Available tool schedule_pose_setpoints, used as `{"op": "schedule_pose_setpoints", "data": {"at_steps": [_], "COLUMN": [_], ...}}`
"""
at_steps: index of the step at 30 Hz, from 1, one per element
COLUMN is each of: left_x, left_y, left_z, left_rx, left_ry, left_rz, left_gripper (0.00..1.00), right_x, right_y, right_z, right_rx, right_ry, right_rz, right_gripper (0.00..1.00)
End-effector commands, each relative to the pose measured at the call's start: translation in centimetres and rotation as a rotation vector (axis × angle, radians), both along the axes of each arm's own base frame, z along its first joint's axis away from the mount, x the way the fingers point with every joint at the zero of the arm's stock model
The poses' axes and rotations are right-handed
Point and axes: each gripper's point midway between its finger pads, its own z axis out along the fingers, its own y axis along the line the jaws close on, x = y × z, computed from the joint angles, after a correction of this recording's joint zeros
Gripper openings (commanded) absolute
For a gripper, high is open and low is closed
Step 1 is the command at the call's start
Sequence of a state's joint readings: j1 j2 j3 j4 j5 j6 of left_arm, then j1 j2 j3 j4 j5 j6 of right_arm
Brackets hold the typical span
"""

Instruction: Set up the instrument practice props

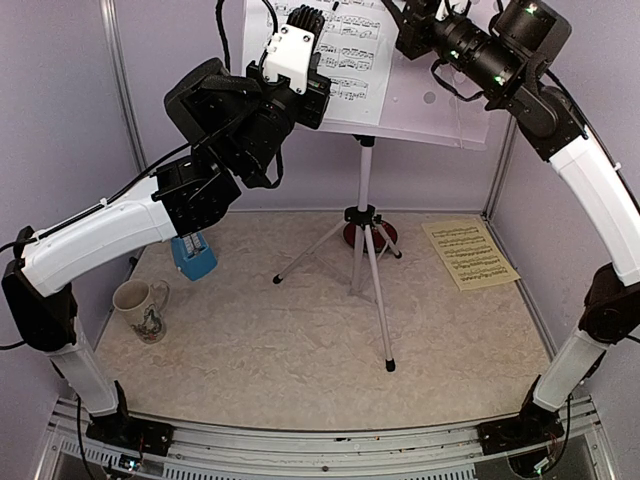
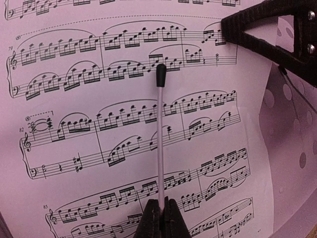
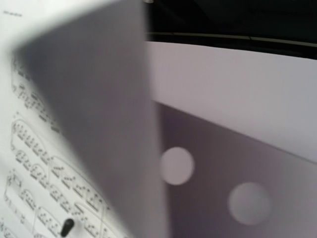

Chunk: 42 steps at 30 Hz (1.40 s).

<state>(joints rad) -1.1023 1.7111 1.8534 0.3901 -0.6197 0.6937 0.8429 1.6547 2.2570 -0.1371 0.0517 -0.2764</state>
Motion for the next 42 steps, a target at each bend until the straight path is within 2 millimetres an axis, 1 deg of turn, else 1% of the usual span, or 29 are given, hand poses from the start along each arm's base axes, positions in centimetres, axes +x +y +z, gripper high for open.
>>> {"op": "schedule_pose_setpoints", "data": {"at_steps": [1,9,12,18,20,23,25,30,32,34,39,40,42], "left_x": [-2.0,-1.9,-1.8,-1.6,-1.7,-1.9,-2.2,-3.2,-3.8,-4.4,-5.4,-5.8,-6.5], "left_y": [1.2,1.0,1.0,1.2,1.3,1.2,1.0,0.7,0.8,1.1,3.6,3.6,4.8], "left_z": [3.3,3.1,3.0,3.0,2.9,2.9,2.9,2.5,2.2,2.1,2.2,1.8,1.7], "left_rx": [-0.087,-0.082,-0.081,-0.097,-0.101,-0.095,-0.089,-0.067,-0.065,-0.080,-0.142,-0.116,-0.136], "left_ry": [-0.069,-0.067,-0.066,-0.063,-0.061,-0.061,-0.065,-0.072,-0.069,-0.056,0.031,0.057,0.099], "left_rz": [-0.046,-0.048,-0.046,-0.034,-0.029,-0.030,-0.028,-0.012,-0.010,-0.019,-0.097,-0.135,-0.211], "left_gripper": [0.00,0.00,0.00,0.01,0.11,0.23,0.35,0.49,0.52,0.53,0.52,0.52,0.53], "right_x": [-1.0,-0.8,-0.6,-0.5,-0.4,-0.4,-0.4,-0.4,-0.2,-0.2,-0.4,-0.5,-0.5], "right_y": [0.9,2.3,2.6,2.4,2.4,2.4,2.4,2.4,2.1,1.9,1.4,1.3,1.2], "right_z": [1.0,0.4,0.3,0.2,0.1,0.1,0.1,0.1,0.1,0.3,0.5,0.5,0.4], "right_rx": [-0.002,-0.050,-0.059,-0.067,-0.070,-0.071,-0.071,-0.069,-0.063,-0.055,-0.046,-0.045,-0.047], "right_ry": [-0.063,-0.099,-0.105,-0.114,-0.115,-0.118,-0.120,-0.126,-0.120,-0.121,-0.124,-0.124,-0.126], "right_rz": [0.031,0.003,-0.006,-0.032,-0.034,-0.036,-0.037,-0.039,-0.056,-0.063,-0.071,-0.075,-0.078], "right_gripper": [0.00,0.00,0.00,0.00,0.00,0.00,0.00,0.00,0.00,0.00,0.00,0.00,0.00]}}
